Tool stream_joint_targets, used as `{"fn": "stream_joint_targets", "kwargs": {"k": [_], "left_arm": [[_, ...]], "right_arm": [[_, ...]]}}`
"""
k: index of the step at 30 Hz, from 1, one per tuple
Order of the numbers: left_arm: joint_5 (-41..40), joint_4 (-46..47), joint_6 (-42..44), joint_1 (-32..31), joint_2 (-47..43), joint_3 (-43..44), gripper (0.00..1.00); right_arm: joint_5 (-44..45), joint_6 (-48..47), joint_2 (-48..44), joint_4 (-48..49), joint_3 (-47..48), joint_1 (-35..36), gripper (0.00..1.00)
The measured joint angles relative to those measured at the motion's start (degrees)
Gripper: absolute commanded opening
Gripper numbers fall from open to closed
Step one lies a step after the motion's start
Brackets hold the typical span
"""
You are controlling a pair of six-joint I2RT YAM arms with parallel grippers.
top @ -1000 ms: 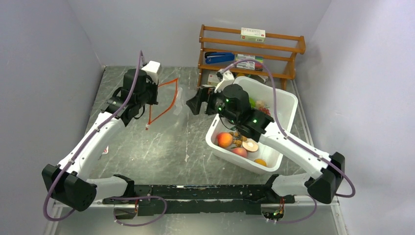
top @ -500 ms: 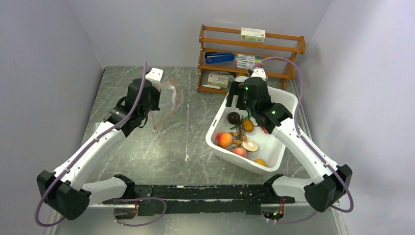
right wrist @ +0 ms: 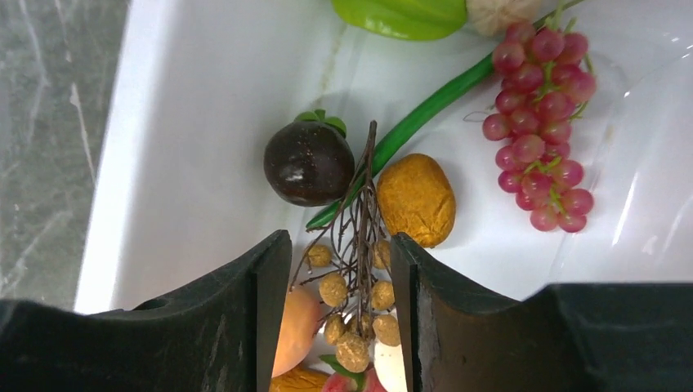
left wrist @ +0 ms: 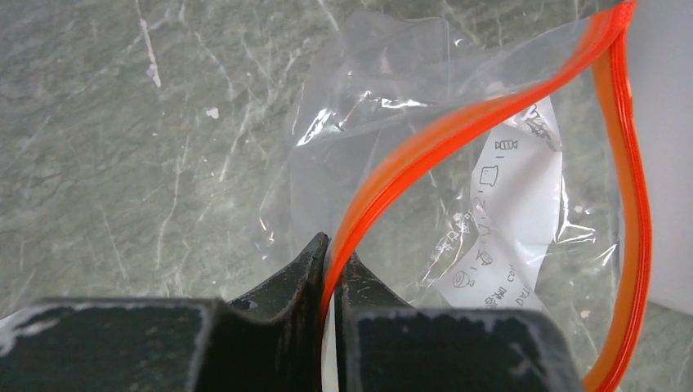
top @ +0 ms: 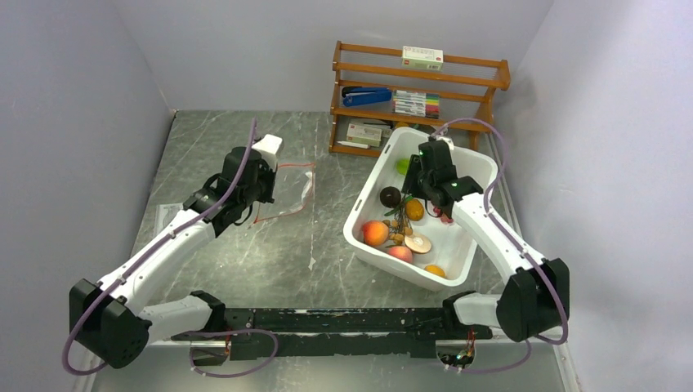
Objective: Place the food in the zip-top bag and seal the zipper
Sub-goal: Pick up the fake fruit from the bin.
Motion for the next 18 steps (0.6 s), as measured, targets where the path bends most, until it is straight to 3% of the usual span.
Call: {"fn": "stream_joint_targets", "kwargs": {"k": [6, 18], "left_arm": [[1.64, 0.15, 0.81, 0.00, -1.16, -1.42, 0.07], [2.05, 0.15, 2.34, 0.00, -1.25, -1.46, 0.07]], "right_arm": [[-3.13, 0.50, 4.57, 2.49, -3.17, -1.86, 0.48], [-3.13, 1.14, 9.31, 3.61, -5.49, -5.51, 0.59]]}}
